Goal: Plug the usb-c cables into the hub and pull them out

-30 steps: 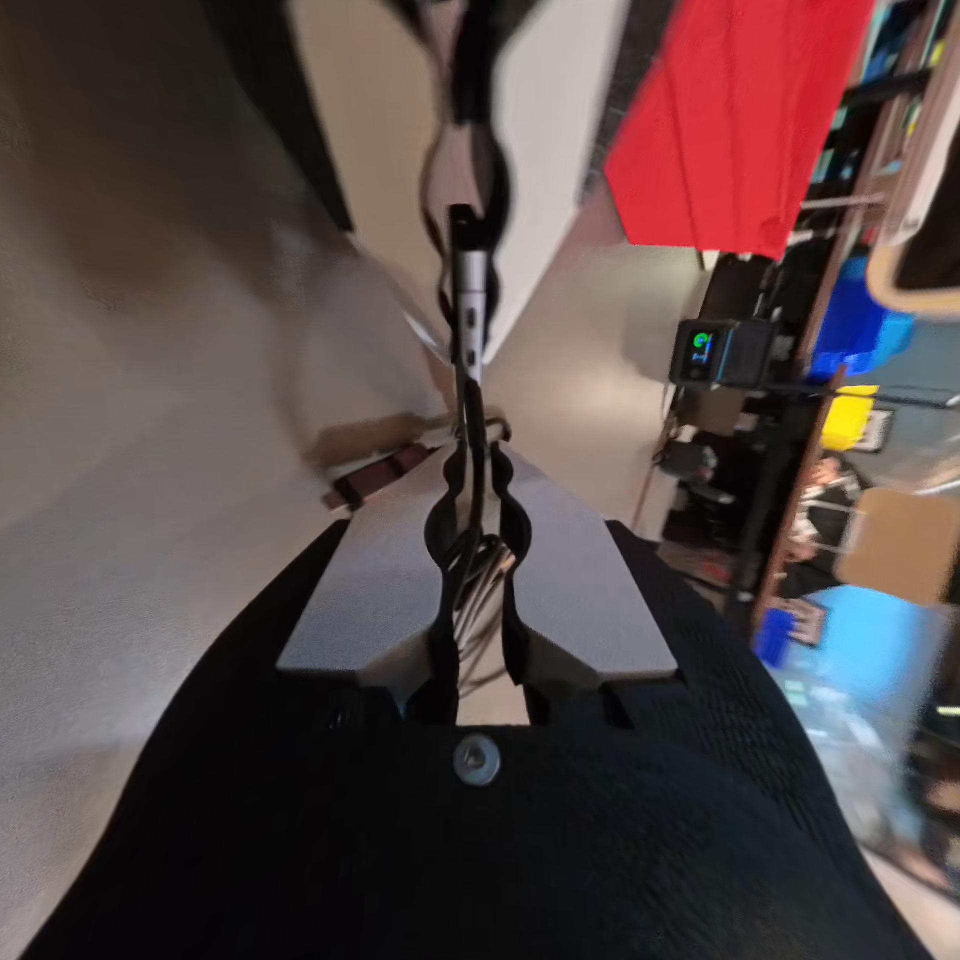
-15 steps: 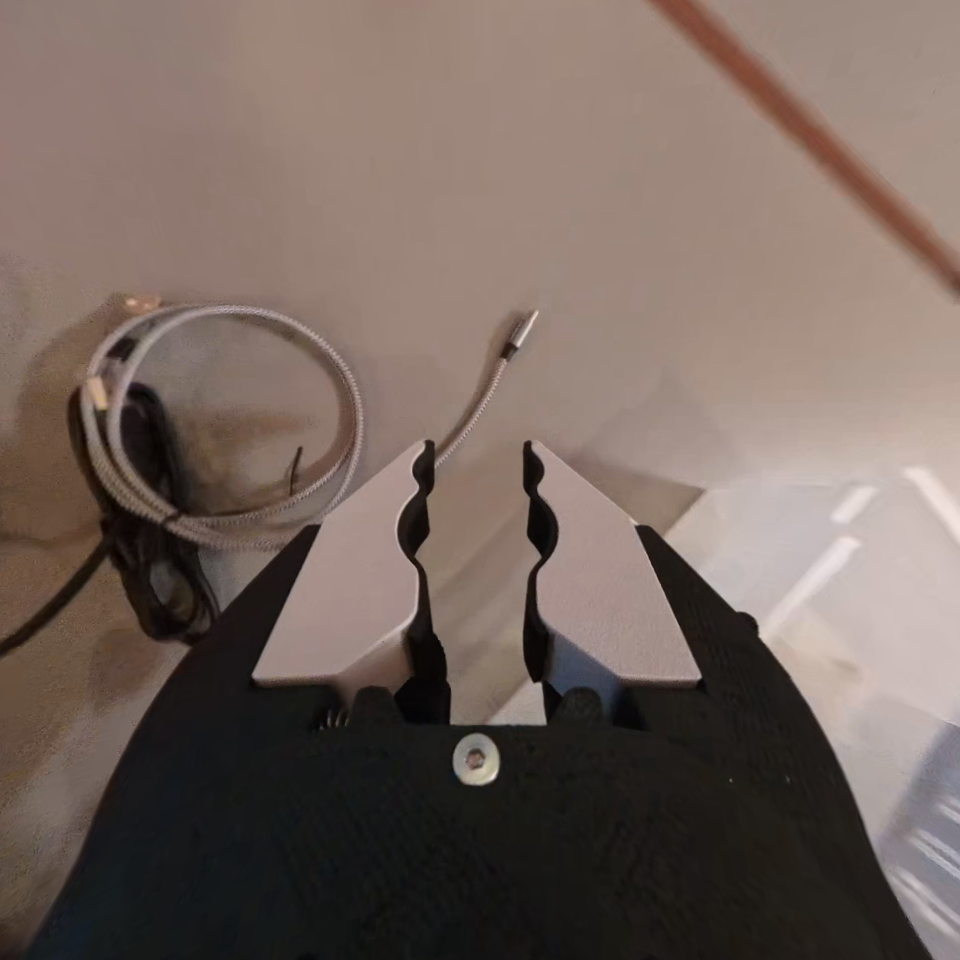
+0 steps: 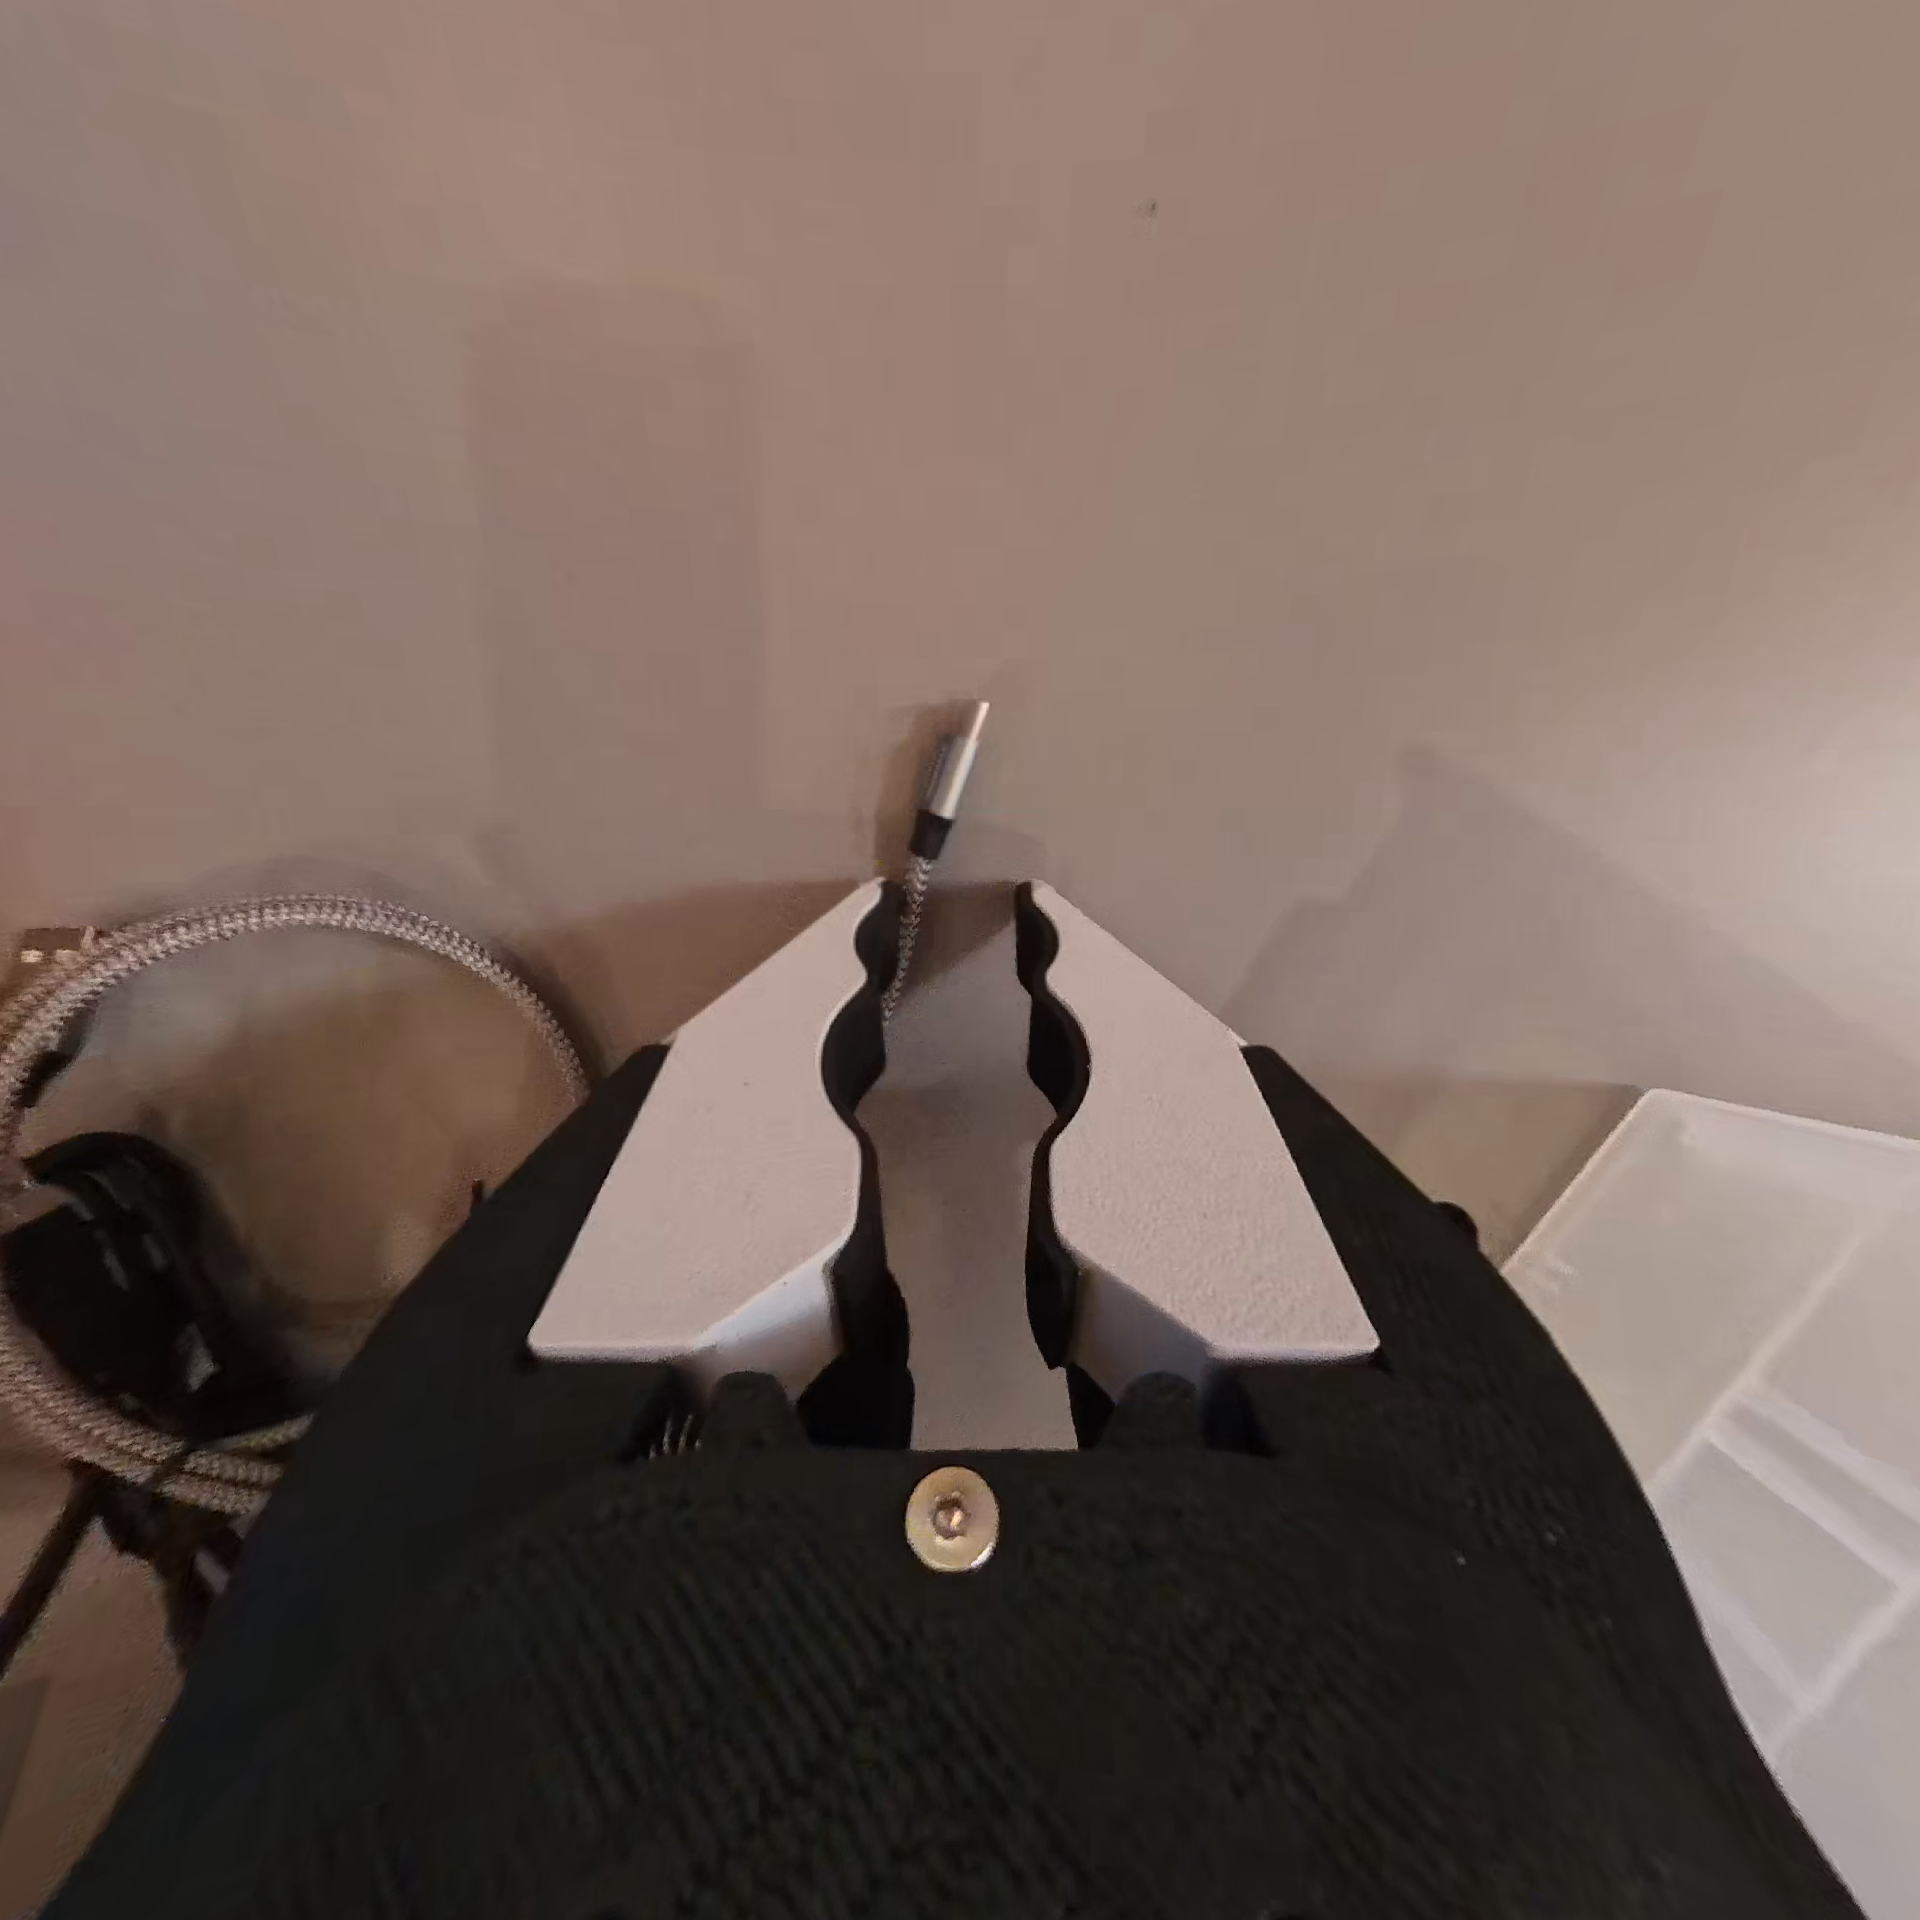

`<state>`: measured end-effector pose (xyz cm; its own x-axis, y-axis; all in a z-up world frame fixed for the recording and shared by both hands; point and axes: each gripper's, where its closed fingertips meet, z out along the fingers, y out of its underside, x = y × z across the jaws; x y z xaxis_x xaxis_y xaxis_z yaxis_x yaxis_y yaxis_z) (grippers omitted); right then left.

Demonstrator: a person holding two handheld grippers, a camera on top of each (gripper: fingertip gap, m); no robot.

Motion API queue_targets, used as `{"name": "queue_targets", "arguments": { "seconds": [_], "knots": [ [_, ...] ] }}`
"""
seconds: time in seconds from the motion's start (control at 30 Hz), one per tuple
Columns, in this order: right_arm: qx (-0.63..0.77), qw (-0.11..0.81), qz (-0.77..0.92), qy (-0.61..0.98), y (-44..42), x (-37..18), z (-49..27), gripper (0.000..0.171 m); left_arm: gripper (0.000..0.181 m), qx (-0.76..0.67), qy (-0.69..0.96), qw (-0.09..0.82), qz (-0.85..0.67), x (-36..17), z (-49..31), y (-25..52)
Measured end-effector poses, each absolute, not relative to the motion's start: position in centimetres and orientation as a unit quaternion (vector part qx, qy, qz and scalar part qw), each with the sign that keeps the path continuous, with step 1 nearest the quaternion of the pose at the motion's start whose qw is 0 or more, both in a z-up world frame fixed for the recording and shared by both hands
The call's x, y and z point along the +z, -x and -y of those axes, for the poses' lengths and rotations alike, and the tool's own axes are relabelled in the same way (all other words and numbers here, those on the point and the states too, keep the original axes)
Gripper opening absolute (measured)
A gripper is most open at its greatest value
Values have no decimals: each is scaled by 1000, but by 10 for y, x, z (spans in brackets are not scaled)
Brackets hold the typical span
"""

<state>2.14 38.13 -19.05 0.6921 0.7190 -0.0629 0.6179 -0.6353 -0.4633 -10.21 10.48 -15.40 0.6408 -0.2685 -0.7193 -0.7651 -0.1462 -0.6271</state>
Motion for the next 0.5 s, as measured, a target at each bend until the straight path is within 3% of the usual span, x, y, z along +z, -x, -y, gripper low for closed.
{"name": "queue_targets", "arguments": {
  "seconds": [0.13,0.23,0.5],
  "knots": [
    [93,215,421,876,-20,-192,-373,3,7,221,727,549,-348,-153,-105,103],
    [85,222,463,854,-13,-190,-362,1,7,218,732,548,-342,-153,-106,105],
    [26,417,662,623,36,-112,-279,0,8,175,780,550,-242,-153,-109,127]
  ]
}}
